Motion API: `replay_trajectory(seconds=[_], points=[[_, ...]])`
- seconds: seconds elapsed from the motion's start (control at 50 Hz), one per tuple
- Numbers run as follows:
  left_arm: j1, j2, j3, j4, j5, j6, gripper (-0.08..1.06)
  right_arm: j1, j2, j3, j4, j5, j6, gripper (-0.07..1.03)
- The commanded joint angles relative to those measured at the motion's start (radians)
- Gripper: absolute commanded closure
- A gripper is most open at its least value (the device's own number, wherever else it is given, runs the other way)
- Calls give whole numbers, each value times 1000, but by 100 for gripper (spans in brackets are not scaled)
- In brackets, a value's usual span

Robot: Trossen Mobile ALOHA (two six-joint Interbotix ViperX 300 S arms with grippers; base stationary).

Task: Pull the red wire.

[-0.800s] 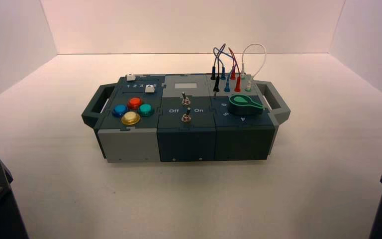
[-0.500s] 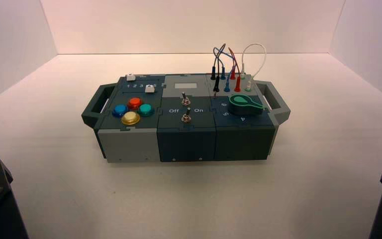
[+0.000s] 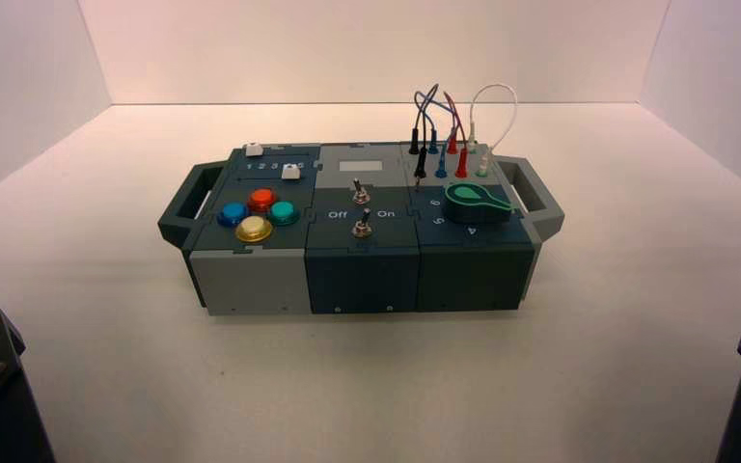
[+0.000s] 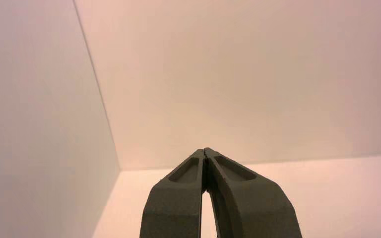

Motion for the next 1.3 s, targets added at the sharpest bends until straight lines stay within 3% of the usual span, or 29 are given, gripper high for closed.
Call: replay_trajectory(seconds=[0.02, 0.24, 0.36, 0.52, 0.66, 0.7, 0.82, 0.98, 1.12, 1.18, 1.3], points=[[-25, 34, -98, -2, 124, 0, 101, 8, 9, -87, 0, 86, 0, 99], [-103, 112, -192, -5, 295, 0, 101, 43, 40, -189, 2, 285, -6, 99], [-184, 161, -233, -11, 413, -5, 101, 121, 66, -270, 0, 474, -14, 99], [-250, 202, -247, -17, 502, -3, 101, 192, 104, -314, 2, 618, -40, 98], [-334, 230, -256, -25, 548, -3, 101, 249, 175, -368, 11, 798, -127, 98], [-364, 230, -259, -25, 554, -3, 101, 258, 206, -387, 34, 856, -178, 98], [-425, 236, -276, -28, 588, 0, 101, 259, 245, -405, 101, 910, -259, 98], [-471, 245, -311, -34, 675, 12, 101, 265, 267, -407, 167, 937, -319, 98], [-492, 253, -347, -87, 765, 44, 101, 288, 285, -414, 172, 992, -353, 98], [-492, 264, -359, -129, 798, 86, 101, 299, 293, -413, 170, 1002, -367, 98], [-492, 287, -370, -253, 841, 216, 101, 313, 302, -403, 170, 1005, -393, 96]])
